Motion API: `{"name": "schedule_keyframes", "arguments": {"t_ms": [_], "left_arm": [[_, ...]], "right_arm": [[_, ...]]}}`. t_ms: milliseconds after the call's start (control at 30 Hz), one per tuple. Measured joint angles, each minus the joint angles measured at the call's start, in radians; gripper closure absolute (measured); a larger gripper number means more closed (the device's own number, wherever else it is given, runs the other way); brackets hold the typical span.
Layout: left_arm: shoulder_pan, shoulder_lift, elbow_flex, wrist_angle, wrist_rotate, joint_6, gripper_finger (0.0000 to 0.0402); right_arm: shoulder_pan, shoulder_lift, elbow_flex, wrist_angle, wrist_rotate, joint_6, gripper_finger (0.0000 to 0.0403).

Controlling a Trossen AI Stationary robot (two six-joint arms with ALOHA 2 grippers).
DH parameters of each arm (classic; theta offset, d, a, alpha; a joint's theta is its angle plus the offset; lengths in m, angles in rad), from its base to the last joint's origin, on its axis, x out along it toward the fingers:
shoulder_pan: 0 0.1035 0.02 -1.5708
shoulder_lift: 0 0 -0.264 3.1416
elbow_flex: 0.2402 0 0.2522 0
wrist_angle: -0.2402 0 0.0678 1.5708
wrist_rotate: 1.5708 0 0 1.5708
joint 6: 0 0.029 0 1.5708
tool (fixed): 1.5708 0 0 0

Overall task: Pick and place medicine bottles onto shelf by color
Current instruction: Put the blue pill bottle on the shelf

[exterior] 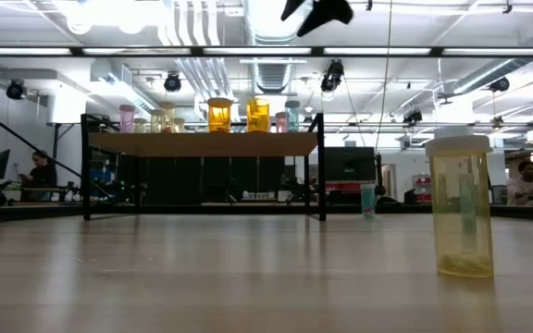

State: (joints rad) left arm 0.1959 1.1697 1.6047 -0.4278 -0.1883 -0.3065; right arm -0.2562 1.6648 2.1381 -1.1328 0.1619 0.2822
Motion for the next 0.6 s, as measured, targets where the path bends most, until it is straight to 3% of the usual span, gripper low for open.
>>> {"name": "schedule_keyframes", "arguments": {"t_ms": [333,600], "left_arm": [[0.0,-0.027,0.0,0.0,0.0,-0.001,0.0242],[-0.001,-0.029,0.0,-0.009,0.001,-0.001,0.0242]], "right_arm": [[-0.04,-0.174,-0.4,-0.006,0.078,0.313,0.0142],[-0.117,-0.315,-0.652,0.034,0.071,0.438,0.0142]]}}
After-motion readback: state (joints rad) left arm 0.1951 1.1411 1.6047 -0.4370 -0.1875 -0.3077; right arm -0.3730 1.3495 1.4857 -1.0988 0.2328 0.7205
